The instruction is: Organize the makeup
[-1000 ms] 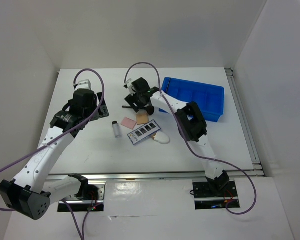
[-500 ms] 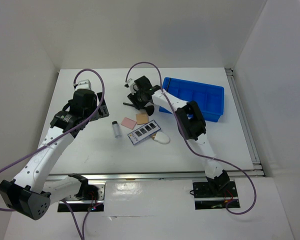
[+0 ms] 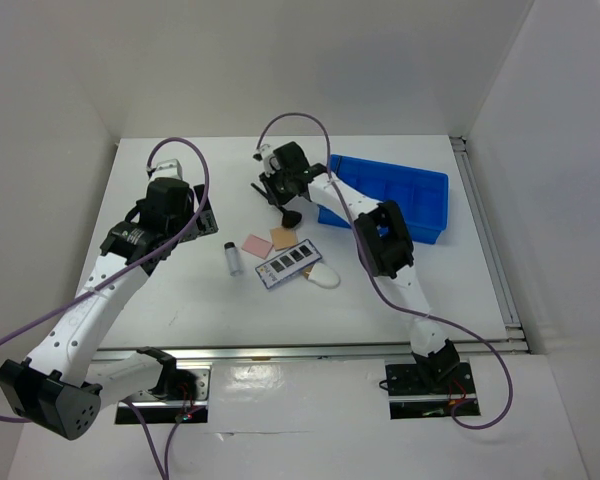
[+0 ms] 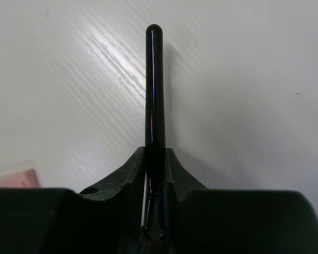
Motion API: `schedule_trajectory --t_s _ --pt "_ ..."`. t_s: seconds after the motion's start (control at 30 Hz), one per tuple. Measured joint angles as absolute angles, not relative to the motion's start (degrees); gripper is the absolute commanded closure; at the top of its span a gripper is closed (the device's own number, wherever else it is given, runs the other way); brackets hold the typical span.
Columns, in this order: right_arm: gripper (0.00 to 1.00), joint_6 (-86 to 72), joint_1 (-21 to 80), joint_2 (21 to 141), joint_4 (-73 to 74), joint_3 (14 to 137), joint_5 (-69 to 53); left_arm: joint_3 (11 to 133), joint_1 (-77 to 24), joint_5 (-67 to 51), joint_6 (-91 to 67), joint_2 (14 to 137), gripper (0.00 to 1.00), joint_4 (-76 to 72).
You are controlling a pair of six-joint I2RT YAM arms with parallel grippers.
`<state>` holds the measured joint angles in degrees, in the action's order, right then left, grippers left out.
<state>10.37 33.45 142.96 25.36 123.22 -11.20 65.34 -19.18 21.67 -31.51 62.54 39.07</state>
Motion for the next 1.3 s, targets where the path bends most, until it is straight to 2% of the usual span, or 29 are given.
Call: schedule_trajectory --t_s 0.17,0.37,0.5,0.73,1.07,1.17,1.2,1.23,1.3 --pt "0.92 0.5 32.1 138.2 22.2 123.0 -10.9 65.3 -19.2 22.0 -31.5 62.5 0.0 39.1" --pt "0.92 -14.6 25.8 119.7 10.9 104.4 -8.8 65.4 -19.2 22.2 -31.4 62.6 0.0 39.1" --pt "0.91 -23.7 20.7 113.6 6.5 99.5 -5.0 65.4 -19.2 22.2 -31.4 63.0 0.0 39.1" --pt "0.89 -31.7 17.5 115.0 5.7 96.4 -0.7 65.3 -19.2 22.2 -31.4 63.0 0.0 39.1" --pt "0.87 -33.1 17.9 117.2 7.8 96.1 8.1 65.3 -19.2 22.0 -31.4 63.4 0.0 39.0" --pt "0.78 -32.8 17.9 118.4 8.1 96.2 9.6 65.3 -19.2 21.5 -31.4 64.0 0.0 39.0" --pt "0.73 -32.6 17.9 118.9 8.4 96.2 10.0 65.3 -19.2 21.3 -31.4 64.1 0.0 39.0" --pt "0.5 -32.5 17.9 119.6 8.8 96.3 10.3 65.3 -19.2 21.1 -31.4 64.2 0.0 38.9" --pt "0.34 -32.0 17.9 120.8 9.8 96.4 10.8 65.3 -19.2 20.8 -31.4 64.4 0.0 38.9"
